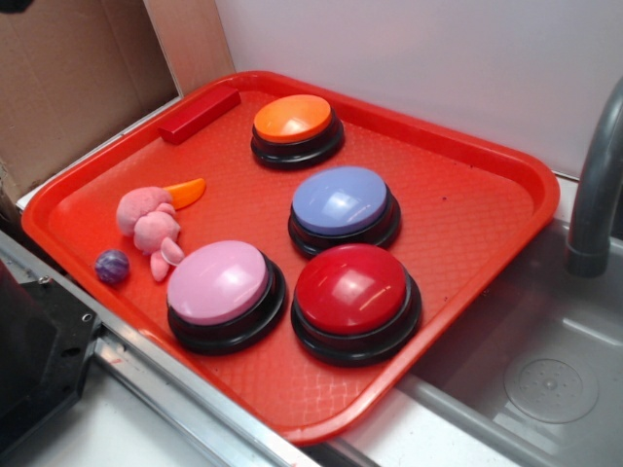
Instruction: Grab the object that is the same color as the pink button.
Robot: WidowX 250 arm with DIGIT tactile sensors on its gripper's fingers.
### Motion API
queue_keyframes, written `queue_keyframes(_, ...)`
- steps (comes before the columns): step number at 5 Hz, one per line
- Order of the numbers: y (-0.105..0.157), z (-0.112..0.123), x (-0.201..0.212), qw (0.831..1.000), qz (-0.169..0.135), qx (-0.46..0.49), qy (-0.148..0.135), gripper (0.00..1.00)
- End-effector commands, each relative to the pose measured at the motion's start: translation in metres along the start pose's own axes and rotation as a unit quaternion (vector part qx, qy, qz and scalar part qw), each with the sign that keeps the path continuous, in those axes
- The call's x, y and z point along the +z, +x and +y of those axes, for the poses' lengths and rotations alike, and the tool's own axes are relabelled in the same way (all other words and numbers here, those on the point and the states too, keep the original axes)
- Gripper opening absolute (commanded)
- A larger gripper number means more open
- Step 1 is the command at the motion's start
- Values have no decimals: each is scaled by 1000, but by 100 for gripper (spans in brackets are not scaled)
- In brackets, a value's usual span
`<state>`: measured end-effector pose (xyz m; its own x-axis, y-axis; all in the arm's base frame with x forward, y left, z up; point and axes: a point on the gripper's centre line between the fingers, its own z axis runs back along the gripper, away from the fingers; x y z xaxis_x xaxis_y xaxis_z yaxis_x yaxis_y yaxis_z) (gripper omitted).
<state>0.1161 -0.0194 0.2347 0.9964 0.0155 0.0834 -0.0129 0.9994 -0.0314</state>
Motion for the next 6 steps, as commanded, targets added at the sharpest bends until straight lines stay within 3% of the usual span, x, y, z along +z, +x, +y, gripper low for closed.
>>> queue_keyframes(1, 0, 0, 0, 1000, 0, 0, 0, 100)
queue_keyframes(2, 9, 8, -10, 998, 25, 54, -18, 100)
queue_keyframes(4, 22, 30, -56, 976, -9, 215, -33, 100)
queue_keyframes(6, 35, 62, -125, 918, -62, 392, 13, 100)
